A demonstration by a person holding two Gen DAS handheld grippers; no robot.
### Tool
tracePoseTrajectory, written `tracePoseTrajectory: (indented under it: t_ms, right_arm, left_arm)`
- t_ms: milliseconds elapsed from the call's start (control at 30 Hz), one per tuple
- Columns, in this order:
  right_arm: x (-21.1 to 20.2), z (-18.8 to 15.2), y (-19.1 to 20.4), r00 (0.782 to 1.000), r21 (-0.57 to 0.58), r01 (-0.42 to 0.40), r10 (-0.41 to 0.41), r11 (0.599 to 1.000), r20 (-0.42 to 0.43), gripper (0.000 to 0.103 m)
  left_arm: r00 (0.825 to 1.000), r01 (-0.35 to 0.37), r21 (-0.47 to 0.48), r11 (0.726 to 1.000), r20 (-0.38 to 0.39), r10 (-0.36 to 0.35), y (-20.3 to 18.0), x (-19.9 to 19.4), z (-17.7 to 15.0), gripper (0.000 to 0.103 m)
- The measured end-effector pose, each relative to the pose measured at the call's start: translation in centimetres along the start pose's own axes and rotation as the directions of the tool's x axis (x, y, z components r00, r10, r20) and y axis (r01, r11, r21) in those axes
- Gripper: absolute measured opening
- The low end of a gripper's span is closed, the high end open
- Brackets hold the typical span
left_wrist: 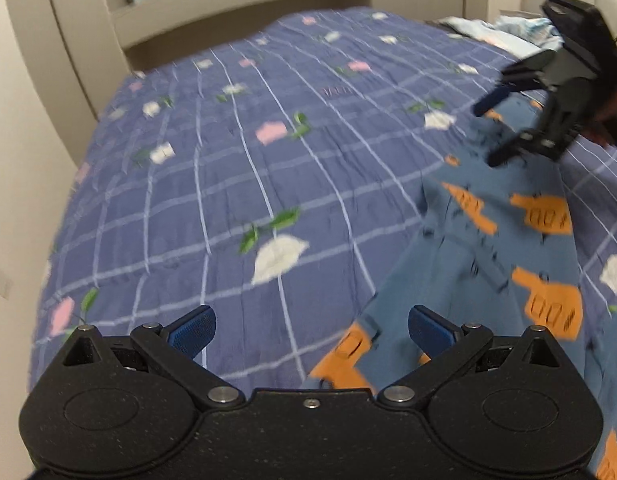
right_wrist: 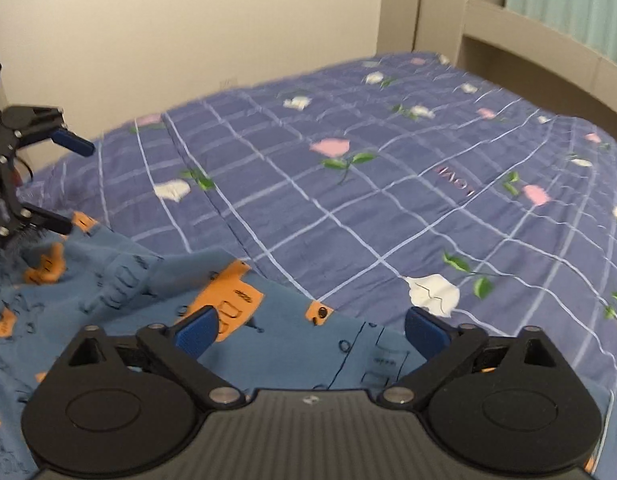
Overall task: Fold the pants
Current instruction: 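Grasp one pant leg cuff with the left tool while the right tool grasps the other cuff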
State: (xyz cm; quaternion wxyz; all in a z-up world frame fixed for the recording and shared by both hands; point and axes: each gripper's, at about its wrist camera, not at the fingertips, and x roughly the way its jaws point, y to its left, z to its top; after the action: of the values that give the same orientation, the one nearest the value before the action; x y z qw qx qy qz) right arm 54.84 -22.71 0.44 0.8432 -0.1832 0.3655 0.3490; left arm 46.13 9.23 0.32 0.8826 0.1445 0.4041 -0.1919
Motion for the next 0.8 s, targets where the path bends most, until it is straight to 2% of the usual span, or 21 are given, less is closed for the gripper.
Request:
tracePoseTrajectory:
  t_ms: [100,267,367,433,533,567,600,633,700,733,800]
  right_arm:
    - [1.9,0.4,-0.5,0.999,-0.037,-0.015,0.014,0.999,-0.035,0.089]
    - [3.4,0.7,-1.1,0.998,-0.048,-0.046,0.043,0.998,-0.053,0.087]
    - [3.9,0.6,-1.2,0.996,-0.066,-0.062,0.058,0.996,-0.072,0.086]
    - [4.0,0.5,-1.0,0.994,-0.083,-0.075,0.068,0.994,-0.087,0.084]
    - [4.4,0.5,-0.9,0.990,-0.099,-0.095,0.084,0.990,-0.114,0.080]
    - [4.6,0.5,-0.8,0.989,-0.100,-0.095,0.082,0.990,-0.124,0.078]
    - [4.8,0.5,-0.8,0.988,-0.098,-0.094,0.080,0.991,-0.132,0.072]
    - [5.0,0.4,-0.8,0.986,-0.092,-0.096,0.083,0.991,-0.143,0.067]
    - [5.2,0.3,-0.5,0.985,-0.090,-0.101,0.086,0.991,-0.152,0.050]
    - [5.2,0.3,-0.3,0.985,-0.095,-0.098,0.082,0.991,-0.153,0.044]
    - [4.9,0.3,0.2,0.987,-0.106,-0.086,0.069,0.991,-0.148,0.014]
  left_arm:
    - [0.998,0.046,-0.032,0.998,-0.043,-0.048,1.8,0.8,-0.6,0.100]
    - [0.991,0.067,-0.093,0.993,-0.110,-0.077,4.0,1.9,-0.9,0.100]
    - [0.976,0.138,-0.153,0.978,-0.149,-0.161,5.0,2.2,-1.4,0.093]
    - [0.957,0.204,-0.195,0.959,-0.166,-0.237,5.4,2.3,-1.9,0.083]
    - [0.935,0.264,-0.253,0.931,-0.170,-0.311,5.5,2.5,-2.2,0.053]
    - [0.932,0.257,-0.281,0.925,-0.182,-0.314,5.5,2.6,-2.2,0.036]
    - [0.933,0.233,-0.305,0.923,-0.198,-0.301,5.4,2.6,-2.2,0.025]
    - [0.936,0.212,-0.326,0.921,-0.202,-0.287,5.3,2.5,-2.2,0.022]
    - [0.944,0.209,-0.324,0.923,-0.181,-0.277,4.7,1.7,-1.9,0.008]
    - [0.954,0.193,-0.301,0.934,-0.165,-0.251,4.2,1.1,-1.8,0.007]
    - [0.975,0.132,-0.276,0.952,-0.138,-0.175,3.5,-0.5,-1.5,0.005]
